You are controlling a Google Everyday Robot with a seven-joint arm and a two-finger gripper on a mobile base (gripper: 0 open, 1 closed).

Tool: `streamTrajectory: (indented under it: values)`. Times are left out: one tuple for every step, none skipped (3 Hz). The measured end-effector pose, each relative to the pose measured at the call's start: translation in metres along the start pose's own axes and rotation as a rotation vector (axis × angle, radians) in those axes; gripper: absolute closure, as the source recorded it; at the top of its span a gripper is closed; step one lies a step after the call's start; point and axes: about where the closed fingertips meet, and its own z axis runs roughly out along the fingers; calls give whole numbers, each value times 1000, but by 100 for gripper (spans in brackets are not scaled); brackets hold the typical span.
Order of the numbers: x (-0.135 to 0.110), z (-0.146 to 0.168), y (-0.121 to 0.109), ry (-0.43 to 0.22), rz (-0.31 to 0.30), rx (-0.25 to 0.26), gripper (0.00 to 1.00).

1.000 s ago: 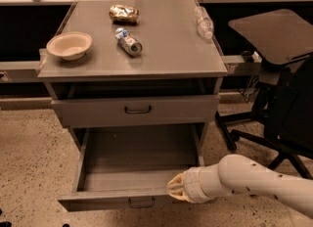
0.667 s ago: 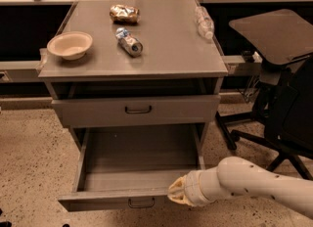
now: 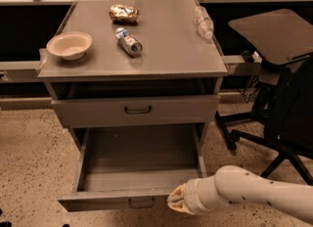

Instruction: Close middle drawer

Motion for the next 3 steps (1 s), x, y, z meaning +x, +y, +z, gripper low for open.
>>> streamTrajectory:
  values:
    - [20,22,8,29,22,22,100]
    - [30,33,10,44,41,29,100]
    - [39,41,8,54,69,56,100]
